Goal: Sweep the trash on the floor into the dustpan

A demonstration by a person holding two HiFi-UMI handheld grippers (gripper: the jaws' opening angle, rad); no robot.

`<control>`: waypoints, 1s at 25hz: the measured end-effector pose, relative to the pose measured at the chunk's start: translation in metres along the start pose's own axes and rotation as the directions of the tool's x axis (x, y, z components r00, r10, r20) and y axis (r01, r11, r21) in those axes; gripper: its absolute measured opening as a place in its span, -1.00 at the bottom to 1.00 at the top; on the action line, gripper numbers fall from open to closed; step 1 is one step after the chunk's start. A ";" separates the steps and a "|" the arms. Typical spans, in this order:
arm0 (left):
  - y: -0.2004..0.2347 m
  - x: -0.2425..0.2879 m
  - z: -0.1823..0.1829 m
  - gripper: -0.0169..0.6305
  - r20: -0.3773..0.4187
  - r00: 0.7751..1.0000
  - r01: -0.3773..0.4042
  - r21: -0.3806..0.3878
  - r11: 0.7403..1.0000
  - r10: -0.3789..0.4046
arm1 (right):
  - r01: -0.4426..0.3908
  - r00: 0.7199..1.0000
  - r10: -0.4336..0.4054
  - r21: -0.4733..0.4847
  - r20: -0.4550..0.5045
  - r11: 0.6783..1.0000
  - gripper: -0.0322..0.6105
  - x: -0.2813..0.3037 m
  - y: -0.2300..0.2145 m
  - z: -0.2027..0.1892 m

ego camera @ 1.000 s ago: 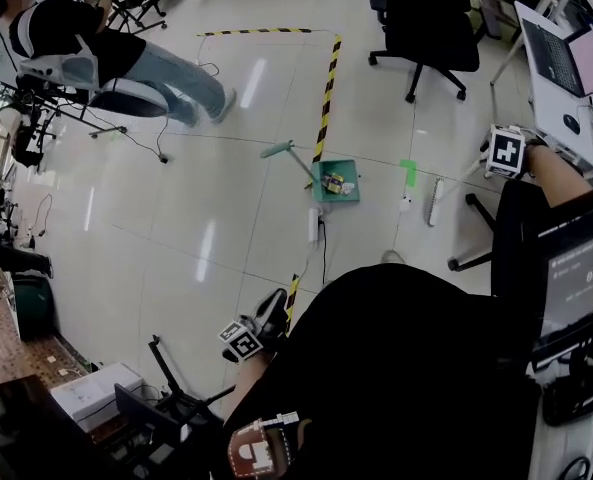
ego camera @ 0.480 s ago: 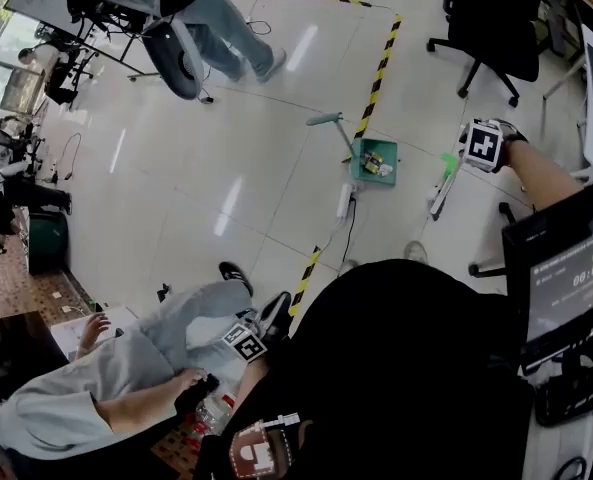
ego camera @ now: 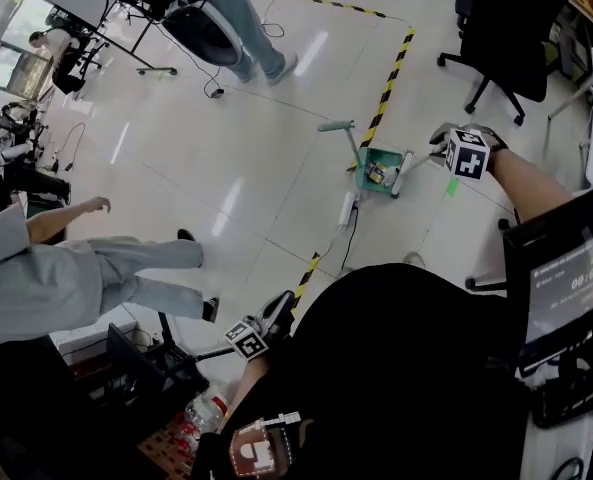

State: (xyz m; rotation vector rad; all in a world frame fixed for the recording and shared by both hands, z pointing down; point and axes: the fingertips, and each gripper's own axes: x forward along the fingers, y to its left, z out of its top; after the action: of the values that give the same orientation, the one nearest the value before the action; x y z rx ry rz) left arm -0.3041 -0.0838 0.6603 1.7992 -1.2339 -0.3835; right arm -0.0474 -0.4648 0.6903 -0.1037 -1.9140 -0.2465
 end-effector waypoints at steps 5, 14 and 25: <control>0.008 -0.001 0.011 -0.95 0.004 1.000 0.022 -0.002 1.000 -0.022 | 0.017 1.000 -0.017 0.033 0.013 0.999 -0.59 -0.024 -0.001 0.012; 0.020 0.015 0.041 -0.95 -0.087 0.981 0.177 0.032 0.984 -0.173 | 0.052 0.995 -0.034 0.193 -0.093 0.980 -0.59 -0.069 0.066 -0.018; 0.004 0.054 0.021 -0.95 -0.423 0.818 0.437 0.018 0.899 -0.389 | 0.150 0.980 -0.054 0.536 -0.191 0.831 -0.59 -0.126 0.237 -0.074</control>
State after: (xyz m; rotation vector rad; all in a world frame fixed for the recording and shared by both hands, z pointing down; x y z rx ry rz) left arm -0.2956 -0.1414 0.6634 2.1165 -0.5718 -0.1573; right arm 0.1097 -0.2441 0.6254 0.3979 -1.7518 0.2275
